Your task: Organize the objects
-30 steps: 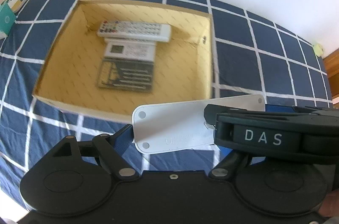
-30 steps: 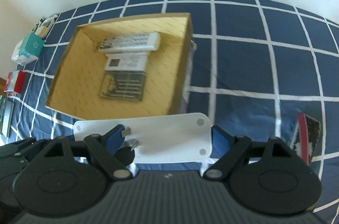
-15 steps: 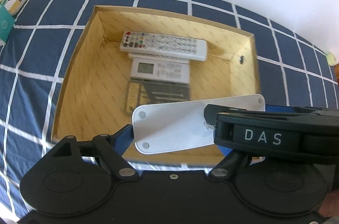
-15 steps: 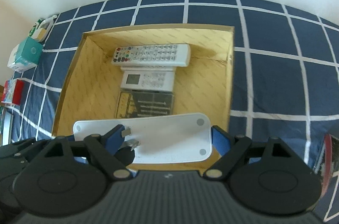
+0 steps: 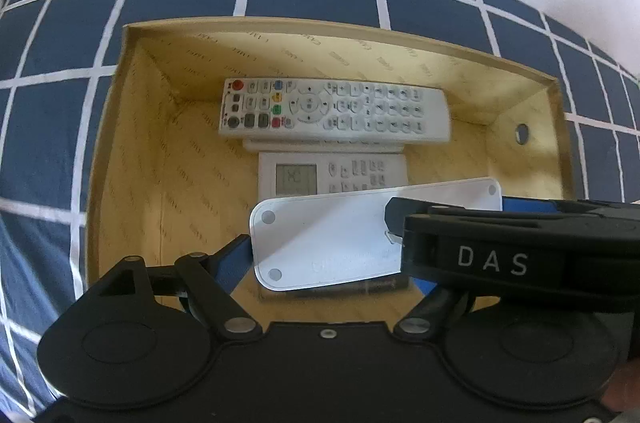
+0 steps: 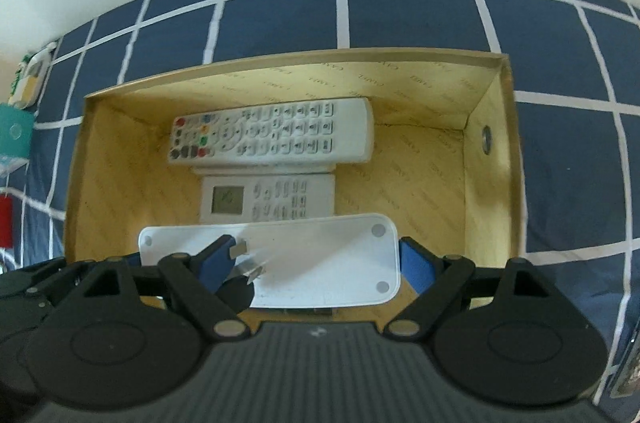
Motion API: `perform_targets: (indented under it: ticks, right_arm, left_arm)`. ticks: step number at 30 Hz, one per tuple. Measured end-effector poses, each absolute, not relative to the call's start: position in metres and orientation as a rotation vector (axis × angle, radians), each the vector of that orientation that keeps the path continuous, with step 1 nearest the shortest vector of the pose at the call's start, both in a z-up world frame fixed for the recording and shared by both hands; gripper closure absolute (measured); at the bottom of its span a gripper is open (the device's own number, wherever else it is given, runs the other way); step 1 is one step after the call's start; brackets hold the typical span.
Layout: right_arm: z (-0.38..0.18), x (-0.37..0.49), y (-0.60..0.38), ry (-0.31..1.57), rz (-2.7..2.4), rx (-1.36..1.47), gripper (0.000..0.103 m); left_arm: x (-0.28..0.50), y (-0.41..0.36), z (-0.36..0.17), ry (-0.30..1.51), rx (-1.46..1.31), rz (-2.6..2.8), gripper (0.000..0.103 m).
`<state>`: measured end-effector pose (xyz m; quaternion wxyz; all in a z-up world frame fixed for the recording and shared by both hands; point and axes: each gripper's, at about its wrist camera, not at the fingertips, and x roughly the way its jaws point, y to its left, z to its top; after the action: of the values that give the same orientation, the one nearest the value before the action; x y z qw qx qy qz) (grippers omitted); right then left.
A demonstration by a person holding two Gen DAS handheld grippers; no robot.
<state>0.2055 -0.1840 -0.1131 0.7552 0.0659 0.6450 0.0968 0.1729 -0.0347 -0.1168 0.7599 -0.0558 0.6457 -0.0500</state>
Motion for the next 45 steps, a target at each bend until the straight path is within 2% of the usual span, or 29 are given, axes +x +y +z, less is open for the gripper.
perform_targets:
  ticks: [24,45]
  right_arm:
    - [-0.143,0.247,-0.167,1.456,0.108,0.208,0.016]
    - [-0.12,0.243,-0.174,1.401,0.125,0.187,0.014]
  left_arm:
    - [0.223,-0.02,-0.143,1.451,-0.08,-0.173,0.023]
    - [0.203,-0.018,-0.111,1.391,-0.102,-0.105,0.02]
